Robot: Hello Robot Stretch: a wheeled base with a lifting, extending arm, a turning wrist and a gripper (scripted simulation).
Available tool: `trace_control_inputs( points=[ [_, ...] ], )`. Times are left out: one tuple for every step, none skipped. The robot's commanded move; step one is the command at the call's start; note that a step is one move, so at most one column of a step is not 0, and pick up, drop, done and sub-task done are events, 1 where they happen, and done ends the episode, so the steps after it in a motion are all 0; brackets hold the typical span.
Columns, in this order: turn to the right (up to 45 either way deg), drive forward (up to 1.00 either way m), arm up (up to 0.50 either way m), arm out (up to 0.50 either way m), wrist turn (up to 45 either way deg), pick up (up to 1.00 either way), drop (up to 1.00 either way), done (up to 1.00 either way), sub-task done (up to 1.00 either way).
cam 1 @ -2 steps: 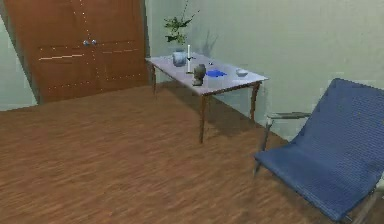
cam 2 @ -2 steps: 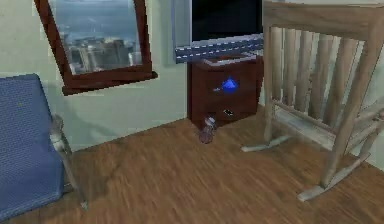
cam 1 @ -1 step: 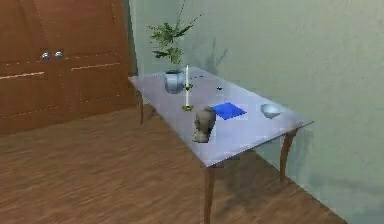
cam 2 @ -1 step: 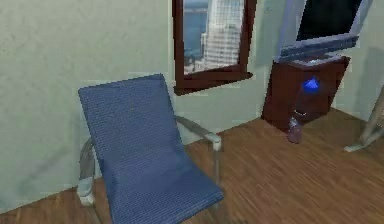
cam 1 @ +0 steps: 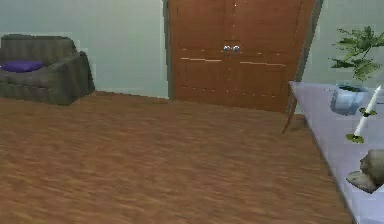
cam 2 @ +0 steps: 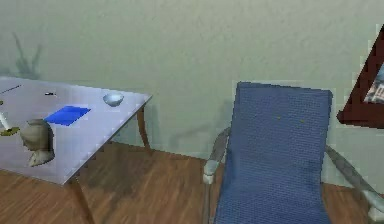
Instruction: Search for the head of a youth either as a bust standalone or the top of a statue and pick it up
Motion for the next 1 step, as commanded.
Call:
trace_control_inputs(
  points=[
    [-36.0, 0.00, 0.00, 0.00, 0.0, 0.00, 0.00, 0.00, 0.00]
  ],
)
